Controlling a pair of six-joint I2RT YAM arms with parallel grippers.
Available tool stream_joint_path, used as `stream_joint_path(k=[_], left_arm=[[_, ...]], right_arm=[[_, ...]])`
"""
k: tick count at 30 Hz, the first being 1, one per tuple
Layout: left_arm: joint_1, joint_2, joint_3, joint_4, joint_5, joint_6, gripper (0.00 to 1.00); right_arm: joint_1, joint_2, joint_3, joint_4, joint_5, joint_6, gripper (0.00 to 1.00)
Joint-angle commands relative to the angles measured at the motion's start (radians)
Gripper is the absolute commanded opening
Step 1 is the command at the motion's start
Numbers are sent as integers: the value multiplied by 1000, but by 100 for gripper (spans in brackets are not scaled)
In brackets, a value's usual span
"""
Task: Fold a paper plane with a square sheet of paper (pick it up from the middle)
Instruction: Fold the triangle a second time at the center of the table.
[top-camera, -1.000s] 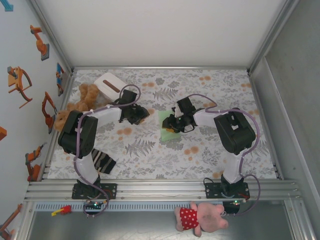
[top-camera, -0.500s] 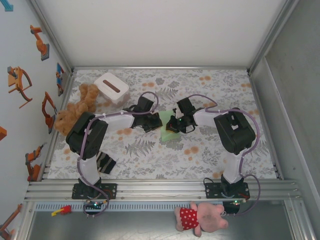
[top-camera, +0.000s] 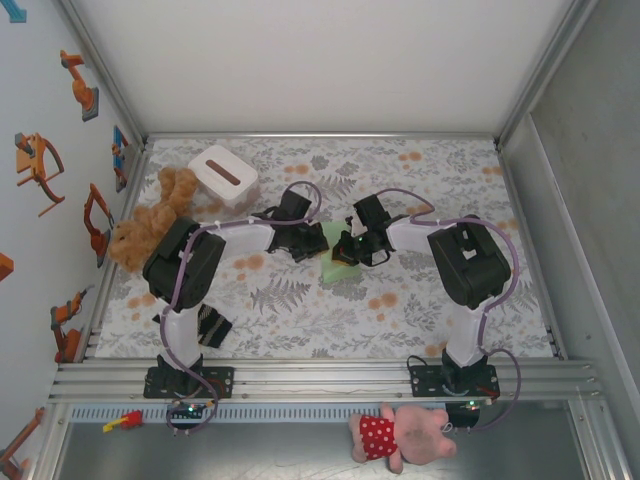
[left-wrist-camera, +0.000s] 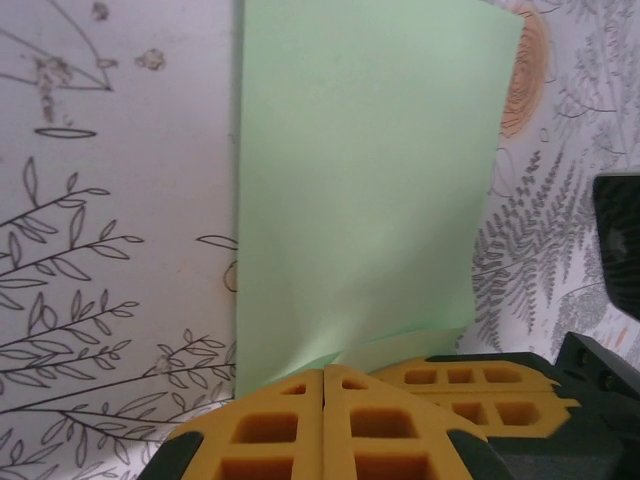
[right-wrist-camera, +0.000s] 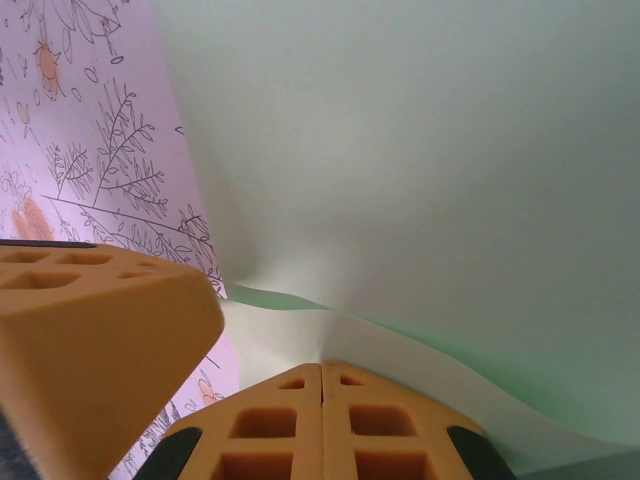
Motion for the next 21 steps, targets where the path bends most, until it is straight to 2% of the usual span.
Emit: stream_joint_path(k=[1,8,16,21], left_arm=[[-6,27,11,-31,20,19,0],[-8,46,7,-51,12,21,1],[-8,70,-1,-73,-4,30,0],[-6,73,-1,-86,-11,29,0]], right_arm=[[2,32,-2,-80,49,-7,0],[2,15,8,-76,32,-3,0],[2,-83,15,-35,-13,4,0],[5,-88,-28,14,-86,42,0]])
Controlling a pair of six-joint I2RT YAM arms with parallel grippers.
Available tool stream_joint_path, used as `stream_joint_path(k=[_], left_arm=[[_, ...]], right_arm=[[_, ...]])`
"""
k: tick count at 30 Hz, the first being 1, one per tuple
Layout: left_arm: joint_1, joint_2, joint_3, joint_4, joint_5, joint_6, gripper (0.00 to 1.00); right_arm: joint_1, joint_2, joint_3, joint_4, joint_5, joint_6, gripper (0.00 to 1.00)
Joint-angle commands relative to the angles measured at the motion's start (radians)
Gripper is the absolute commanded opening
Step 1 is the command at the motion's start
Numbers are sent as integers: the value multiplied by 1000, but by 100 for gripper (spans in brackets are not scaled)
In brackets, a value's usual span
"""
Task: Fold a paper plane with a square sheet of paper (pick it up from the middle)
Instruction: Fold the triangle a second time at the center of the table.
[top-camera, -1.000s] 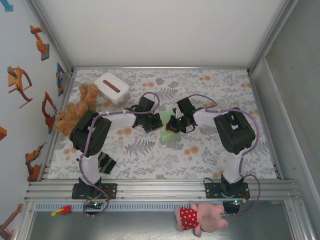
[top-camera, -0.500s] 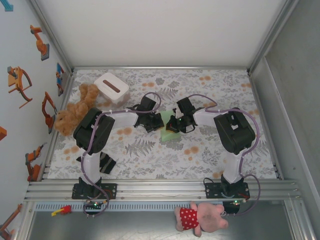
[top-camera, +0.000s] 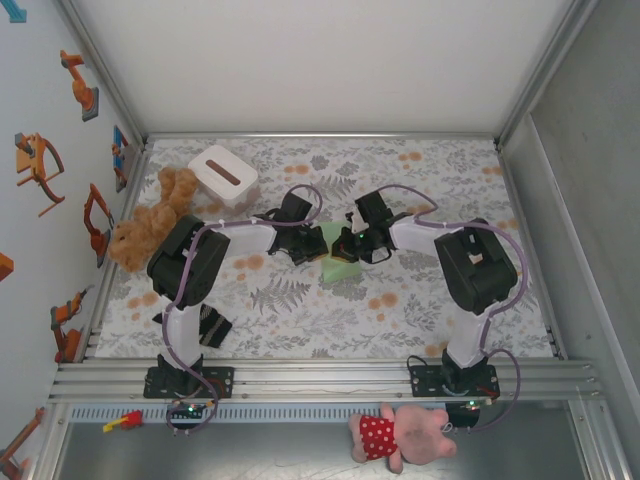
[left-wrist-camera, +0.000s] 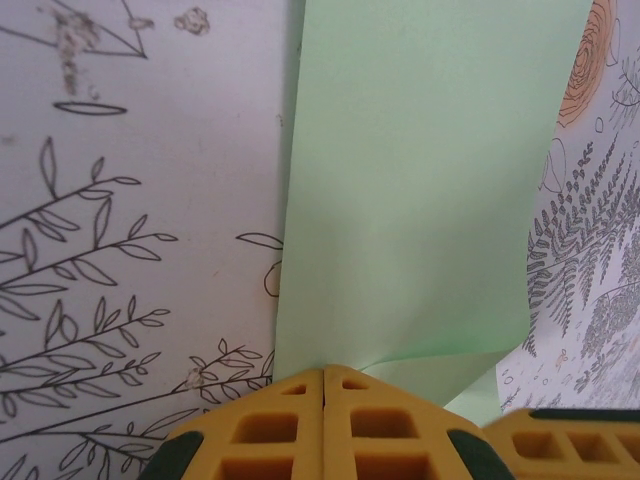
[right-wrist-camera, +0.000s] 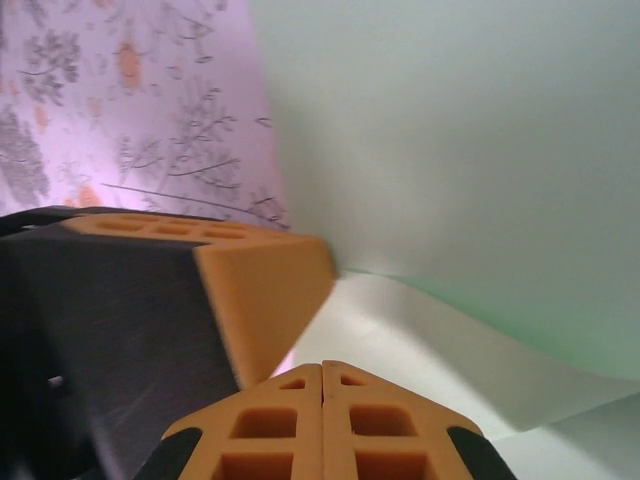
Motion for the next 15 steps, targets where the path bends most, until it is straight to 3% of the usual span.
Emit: stream_joint_path(k=[1,15], left_arm=[[-7,48,-1,-77,-19,25,0],[-6,49,-1,-73,-13,20,0]], right_arm=[[8,-29,-37,27,-62,35,0],[45,-15,-80,7,-60,34,0]])
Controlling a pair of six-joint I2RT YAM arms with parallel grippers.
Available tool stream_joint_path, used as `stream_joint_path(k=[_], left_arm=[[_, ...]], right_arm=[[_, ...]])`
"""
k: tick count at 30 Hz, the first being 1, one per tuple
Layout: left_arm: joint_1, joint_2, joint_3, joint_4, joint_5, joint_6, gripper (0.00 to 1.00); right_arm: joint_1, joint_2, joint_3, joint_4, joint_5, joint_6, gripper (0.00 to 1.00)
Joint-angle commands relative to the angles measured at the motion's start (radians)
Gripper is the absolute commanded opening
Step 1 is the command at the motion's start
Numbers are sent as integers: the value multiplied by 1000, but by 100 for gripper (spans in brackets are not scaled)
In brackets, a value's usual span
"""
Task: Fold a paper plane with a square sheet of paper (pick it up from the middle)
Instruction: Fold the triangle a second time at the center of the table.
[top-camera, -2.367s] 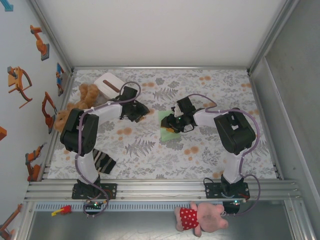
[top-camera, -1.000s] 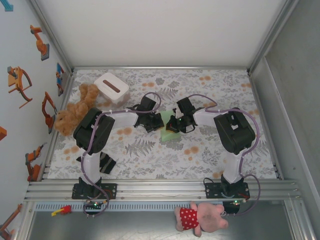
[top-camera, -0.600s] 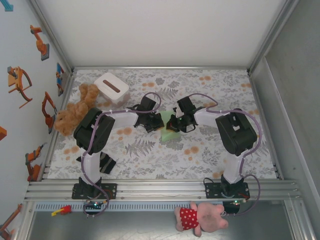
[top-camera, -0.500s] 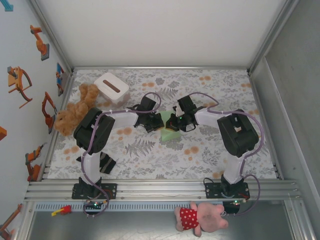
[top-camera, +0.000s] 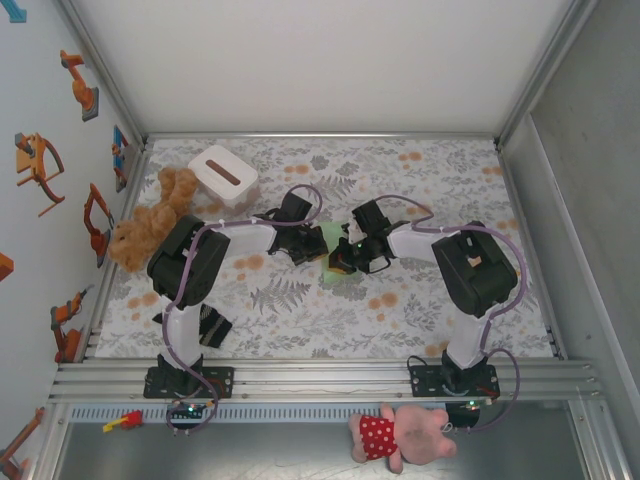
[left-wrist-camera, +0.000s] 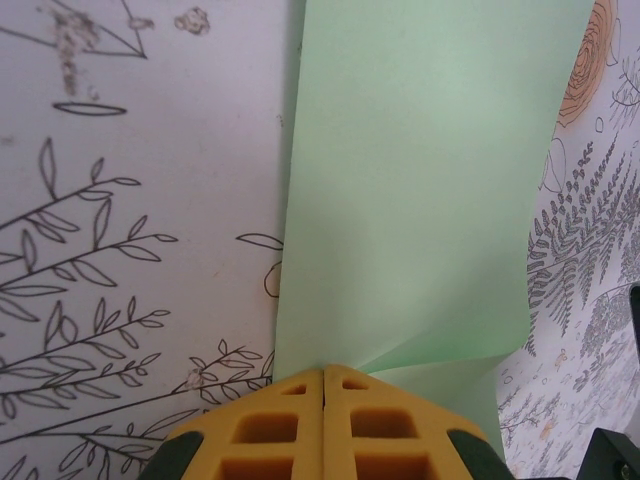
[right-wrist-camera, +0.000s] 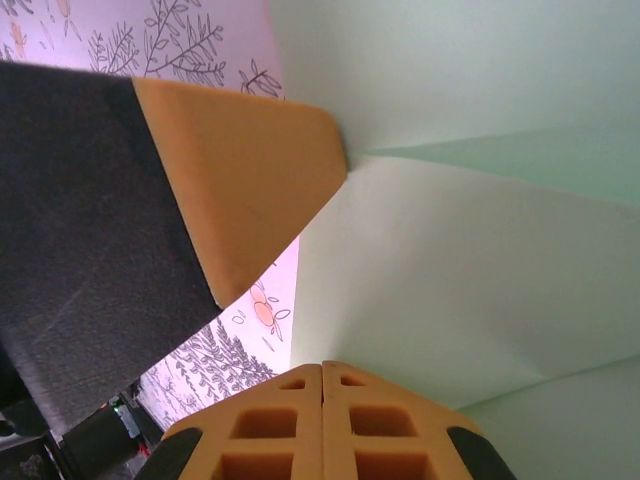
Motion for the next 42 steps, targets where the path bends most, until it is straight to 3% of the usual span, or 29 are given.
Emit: stream_joint_path(k=[1,12,20,33,42], left_arm=[[-8,49,-2,-74,-18,18,0],[-7,52,-2,-74,-20,18,0],[-8,46,-2,-76,-18,21,0],[-8,45,-6,-79,-18,19,0],[-6,58,-8,-109,-44,11,0]], right_arm=[[6,-5,-17,-20,6,2,0],[7,9,-64,-37,41,-10,0],[4,-118,-35,-40,104,-27,0],[-3,1,43,-42,114,-40,0],[-13,-8,-65,-38,137,-60,0]])
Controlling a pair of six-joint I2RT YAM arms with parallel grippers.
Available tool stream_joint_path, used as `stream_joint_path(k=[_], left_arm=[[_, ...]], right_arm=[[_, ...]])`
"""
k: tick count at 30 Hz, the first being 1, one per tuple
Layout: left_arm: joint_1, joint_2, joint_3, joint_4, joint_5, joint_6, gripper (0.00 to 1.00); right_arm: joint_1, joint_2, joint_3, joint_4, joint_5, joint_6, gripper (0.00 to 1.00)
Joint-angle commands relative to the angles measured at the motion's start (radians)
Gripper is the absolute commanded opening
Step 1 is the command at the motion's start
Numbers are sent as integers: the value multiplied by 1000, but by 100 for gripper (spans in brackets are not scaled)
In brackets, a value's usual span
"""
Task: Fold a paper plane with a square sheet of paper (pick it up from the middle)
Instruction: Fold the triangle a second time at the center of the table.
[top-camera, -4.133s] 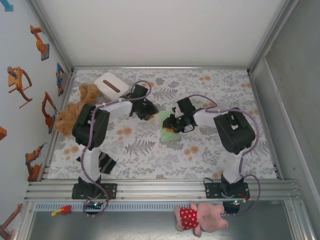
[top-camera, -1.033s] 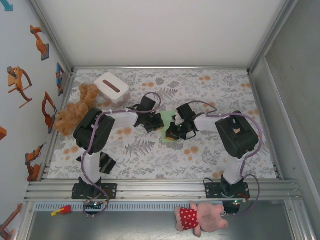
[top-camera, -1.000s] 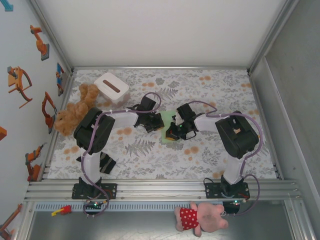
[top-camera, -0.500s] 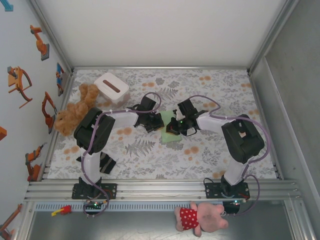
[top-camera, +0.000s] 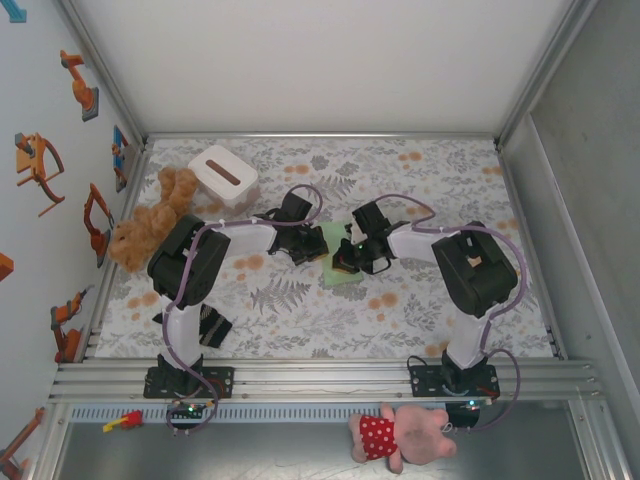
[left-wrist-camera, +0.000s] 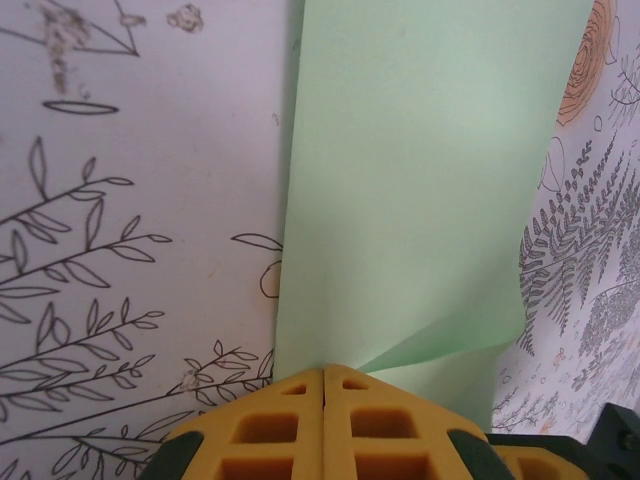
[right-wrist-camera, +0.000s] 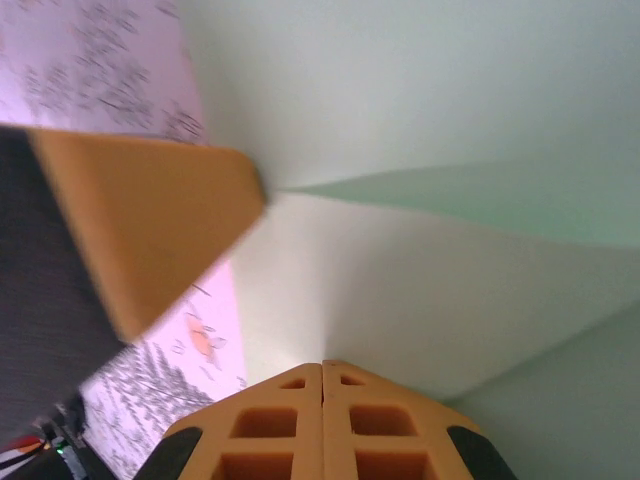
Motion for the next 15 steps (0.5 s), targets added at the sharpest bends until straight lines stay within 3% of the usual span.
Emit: stream_joint_path(k=[1,10,15], left_arm=[[-6,56,-12,-109,-43,11,0],[-4,54,-6,-110,-38,19,0],[-4,54,7,-110,-25,27,0]], right_arm=[[-15,-17,-64,-21,31,-32,0],[-43,-168,-87,-5,16,-39,0],[-45,-124,-10,-2,15,-36,0]])
